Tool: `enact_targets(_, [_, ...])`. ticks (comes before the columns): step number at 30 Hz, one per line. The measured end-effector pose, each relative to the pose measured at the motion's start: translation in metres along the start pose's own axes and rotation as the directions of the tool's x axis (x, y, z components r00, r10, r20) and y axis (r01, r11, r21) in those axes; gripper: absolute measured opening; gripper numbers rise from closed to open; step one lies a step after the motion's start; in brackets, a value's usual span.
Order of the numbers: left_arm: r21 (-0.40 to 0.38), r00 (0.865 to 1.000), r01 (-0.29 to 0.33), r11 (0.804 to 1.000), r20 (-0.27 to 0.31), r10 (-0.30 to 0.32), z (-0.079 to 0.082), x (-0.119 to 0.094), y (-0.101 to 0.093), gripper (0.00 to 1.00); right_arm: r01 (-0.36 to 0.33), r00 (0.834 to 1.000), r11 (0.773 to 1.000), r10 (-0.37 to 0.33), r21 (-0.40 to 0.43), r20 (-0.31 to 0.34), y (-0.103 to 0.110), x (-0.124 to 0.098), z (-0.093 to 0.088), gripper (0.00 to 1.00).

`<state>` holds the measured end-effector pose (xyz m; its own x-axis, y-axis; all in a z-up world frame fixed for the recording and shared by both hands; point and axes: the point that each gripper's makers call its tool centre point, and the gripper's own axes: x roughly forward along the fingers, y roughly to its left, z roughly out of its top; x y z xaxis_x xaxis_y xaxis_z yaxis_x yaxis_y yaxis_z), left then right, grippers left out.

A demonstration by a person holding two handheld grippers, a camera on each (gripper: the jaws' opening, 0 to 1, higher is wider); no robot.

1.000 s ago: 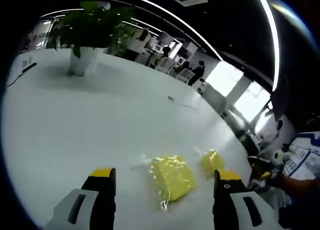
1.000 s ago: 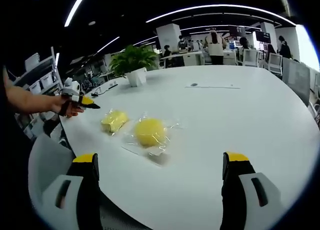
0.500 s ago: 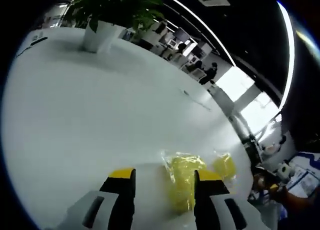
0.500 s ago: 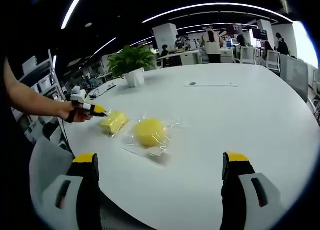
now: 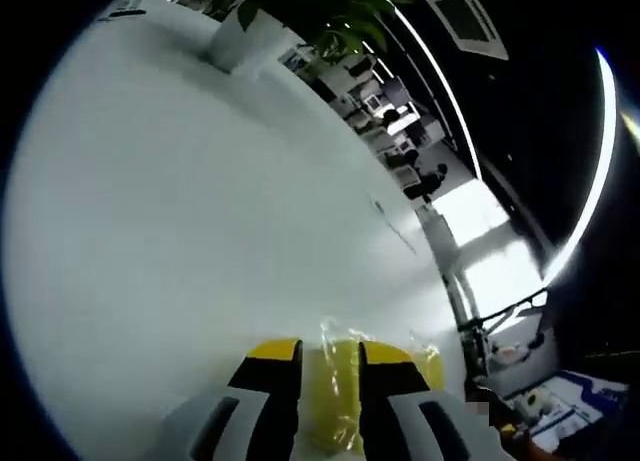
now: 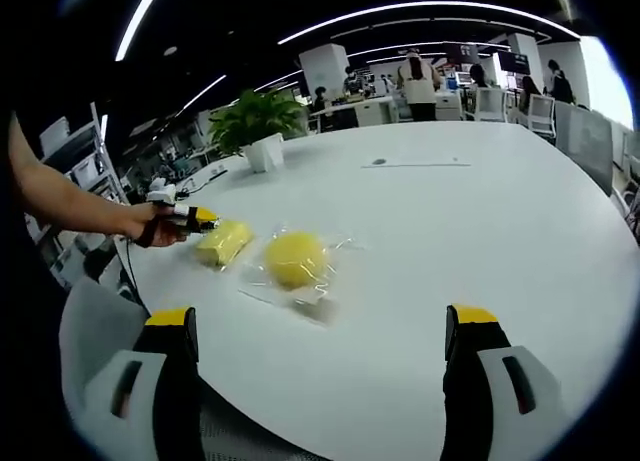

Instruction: Compare the silicone blocks by pressing each to a similar depth, holding the contact briefly, and releasing to observe deformation and rebound differences across the visible hardness samples.

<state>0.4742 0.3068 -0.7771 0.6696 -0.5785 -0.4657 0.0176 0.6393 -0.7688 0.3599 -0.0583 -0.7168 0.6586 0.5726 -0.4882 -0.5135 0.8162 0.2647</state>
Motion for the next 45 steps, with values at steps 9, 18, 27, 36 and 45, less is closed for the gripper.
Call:
enact_targets(9, [-0.049, 0.999, -0.038, 0.998, 0.036, 0.040, 0.003, 0.005, 0.006, 0.13, 0.002, 1.000, 1.000, -0.002, 0.001, -0.006, 0.000, -0.002, -0.004, 0.96])
enact_targets(18, [-0.057, 1.000, 0.017, 0.998, 0.017, -0.016, -0.004, 0.008, -0.005, 0.09, 0.001, 1.000, 1.000, -0.001, 0.001, 0.005, -0.002, -0.001, -0.001, 0.96])
enact_targets(27, [-0.111, 0.998, 0.052, 0.992, -0.034, -0.056, -0.017, 0.007, -0.015, 0.00, 0.004, 1.000, 1.000, -0.004, -0.004, 0.005, -0.003, -0.003, 0.002, 0.96])
enact_targets(36, [-0.044, 0.998, 0.064, 0.997, -0.019, -0.065, -0.016, 0.002, -0.023, 0.00, -0.006, 1.000, 1.000, 0.006, 0.002, -0.001, -0.001, -0.002, -0.001, 0.96])
enact_targets(45, [0.071, 0.989, 0.088, 0.994, 0.110, -0.095, 0.006, -0.009, -0.053, 0.00, -0.016, 1.000, 1.000, 0.016, 0.002, 0.007, 0.001, 0.002, 0.004, 0.96])
